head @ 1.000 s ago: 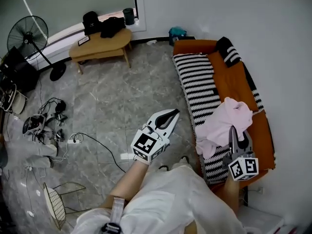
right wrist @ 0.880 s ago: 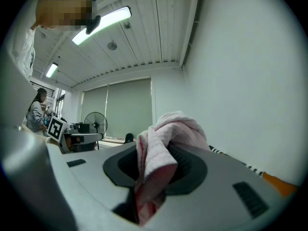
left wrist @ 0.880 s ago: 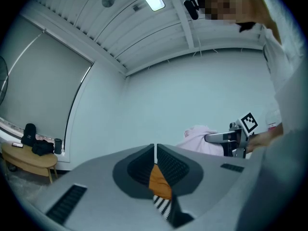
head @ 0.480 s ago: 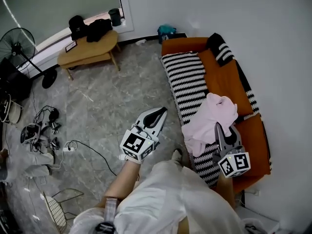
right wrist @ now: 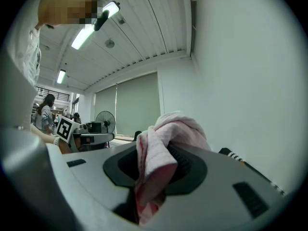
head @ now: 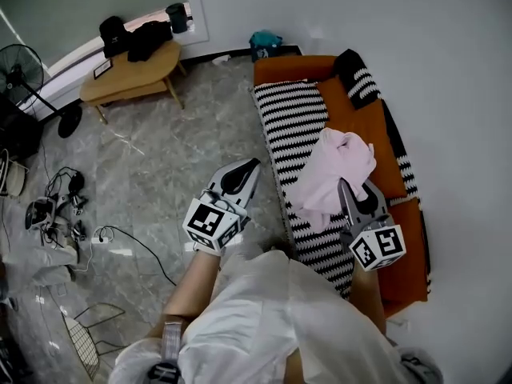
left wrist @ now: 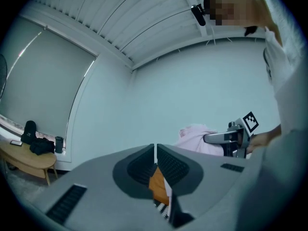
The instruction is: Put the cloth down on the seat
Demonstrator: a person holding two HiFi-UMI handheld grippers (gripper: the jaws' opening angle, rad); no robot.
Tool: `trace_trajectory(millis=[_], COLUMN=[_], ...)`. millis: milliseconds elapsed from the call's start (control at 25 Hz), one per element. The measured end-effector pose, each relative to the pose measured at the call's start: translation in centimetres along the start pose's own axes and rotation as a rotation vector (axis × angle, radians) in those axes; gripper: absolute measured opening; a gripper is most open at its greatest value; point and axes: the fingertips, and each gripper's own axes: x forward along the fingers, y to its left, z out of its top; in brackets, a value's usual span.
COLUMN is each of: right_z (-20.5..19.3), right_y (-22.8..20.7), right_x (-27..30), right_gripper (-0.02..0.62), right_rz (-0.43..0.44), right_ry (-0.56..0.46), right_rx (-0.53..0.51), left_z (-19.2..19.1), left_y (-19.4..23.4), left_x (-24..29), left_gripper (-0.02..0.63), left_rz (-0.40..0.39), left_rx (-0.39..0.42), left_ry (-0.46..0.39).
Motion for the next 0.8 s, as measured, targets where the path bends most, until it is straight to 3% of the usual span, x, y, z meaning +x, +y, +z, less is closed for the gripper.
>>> trace_trajectory(millis=[280, 800], right_z=[-1.2, -0.1], right_y=[-2.4, -6.9], right_x=[7.4, 27.0], right_gripper=[0.121, 0.121], right_rz=[0.015, -0.082], right_ry=[0.054, 0.064], right_rx=[0.026, 0.04], left_z=[-0.4, 1.9], left_y=[6.1, 24.9], left_x=[3.2, 13.6], left_gripper=[0.029, 0.029], left_rz=[0.029, -0.036], left_rx=[-0.007, 0.011], left_ry=[0.006, 0.015])
